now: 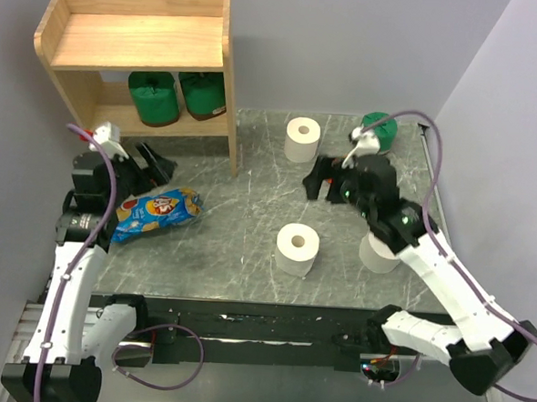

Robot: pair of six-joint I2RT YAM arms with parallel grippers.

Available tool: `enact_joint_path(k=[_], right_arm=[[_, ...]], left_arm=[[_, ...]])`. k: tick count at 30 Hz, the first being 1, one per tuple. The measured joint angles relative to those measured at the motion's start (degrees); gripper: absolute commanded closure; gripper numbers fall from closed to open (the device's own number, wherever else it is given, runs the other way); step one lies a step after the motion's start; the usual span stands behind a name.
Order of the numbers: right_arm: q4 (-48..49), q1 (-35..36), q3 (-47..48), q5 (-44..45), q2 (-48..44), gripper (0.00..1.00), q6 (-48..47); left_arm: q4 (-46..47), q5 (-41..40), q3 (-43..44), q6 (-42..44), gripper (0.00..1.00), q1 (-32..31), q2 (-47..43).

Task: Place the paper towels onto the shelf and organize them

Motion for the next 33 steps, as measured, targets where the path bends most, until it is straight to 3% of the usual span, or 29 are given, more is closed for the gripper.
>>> enact_joint_path(k=[7,17,25,33], right_arm=[[3.43,-17.7,5.62,1.11,9.92,0.0,0.13],[4.31,-37.44,24.13,-2.38,37.31,0.02,3.8],[0.76,-44.11,46.86,-5.29,60.04,0.02,6.14],[1.14,-46.25,53.59,-10.14,69.72,0.03,6.8]], left_arm=[[-2.05,6.4,-11.82,3.8,0.04,-0.04,-5.35],[-1.11,7.82,-12.26,4.24,0.04,-0.81,-12.74],[-0.59,7.76,-12.26,4.24,0.04,-1.81,-14.43],[-0.57,7.74,-12.26,4.26,0.04,-2.43,-13.73]])
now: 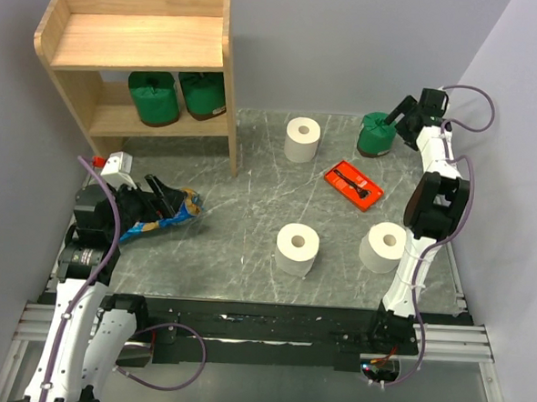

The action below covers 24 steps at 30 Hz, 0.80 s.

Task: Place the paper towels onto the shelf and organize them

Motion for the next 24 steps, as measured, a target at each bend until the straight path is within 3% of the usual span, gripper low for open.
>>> enact_joint_path(k=[18,24], right_arm=[[4.79,-0.17,1.92,-2.97,6.56,0.06,1.27],[4.92,-0.15,4.28,-2.91,8.37,0.11,1.46]], left_arm=[[0.0,-0.44,0.0,0.15,0.04,0.0,0.96],[0.0,-0.52,0.0,0.15,0.04,0.0,1.25]])
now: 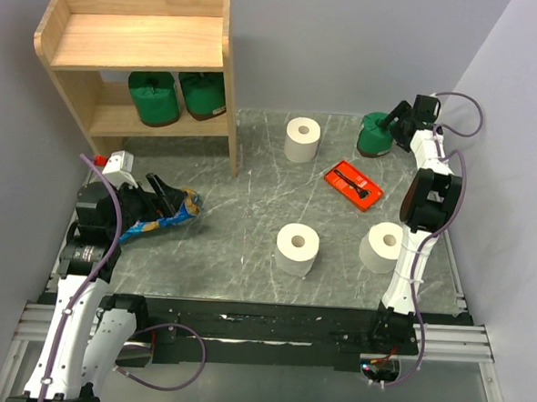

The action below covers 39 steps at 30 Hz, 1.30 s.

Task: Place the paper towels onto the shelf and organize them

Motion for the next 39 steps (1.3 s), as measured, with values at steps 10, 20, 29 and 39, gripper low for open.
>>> enact_joint_path(k=[10,20,29,39], right_arm=[[0.68,0.07,0.79,-0.26,1.36,0.27,1.97],[0.59,0.33,1.25,-0.31,1.44,0.47,3.19],[-1.11,0.31,-0.66,-1.07,-1.53,0.54,2.89],[-4.26,0.33,-2.29,-3.78,-15.15,0.57,2.38]], left_arm=[[0.0,-0.04,0.0,0.0,0.04,0.0,0.04],[0.0,-0.07,0.0,0.0,0.04,0.0,0.09],[-0.02,-0.37,0.0,0.0,0.04,0.0,0.31],[-0.02,-1.2,0.0,0.0,0.04,0.0,-0.09]])
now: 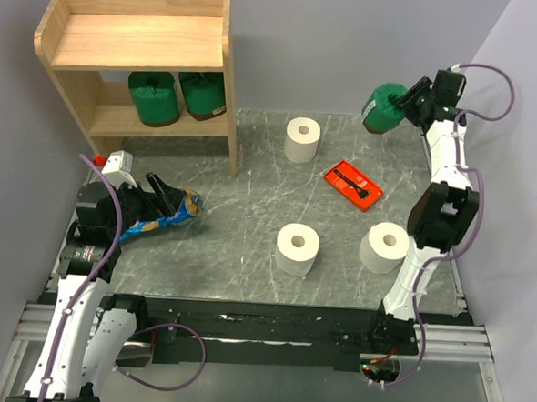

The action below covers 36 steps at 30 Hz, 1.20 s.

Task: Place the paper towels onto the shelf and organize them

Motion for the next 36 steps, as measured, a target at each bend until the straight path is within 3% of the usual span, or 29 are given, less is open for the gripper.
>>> enact_joint_path(k=[5,11,18,28,36], right_arm=[[-0.2,0.0,-6.51,-3.08,-10.16,0.57,0.35],[3.08,1.55,-27.32,-7.82,-26.36,0.57,2.08],[5.57,12.9,-46.9,-9.2,-38.8,0.57,1.97],[7.67,33.97,-51.49,-8.0,-40.19,0.56,0.42],[9.16,45.48,-49.46,-5.18,-30.88,0.55,-1.25]], left_arm=[[0.0,-0.39,0.0,-0.02,0.04,0.0,0.0],[-0.02,-0.83,0.0,-0.02,0.04,0.0,0.04],[-0.04,-1.14,0.0,-0.02,0.04,0.0,-0.02],[-0.22,-1.84,0.0,-0.02,0.04,-0.04,0.0],[-0.24,-2.32,0.0,-0.04,0.04,-0.04,0.44]])
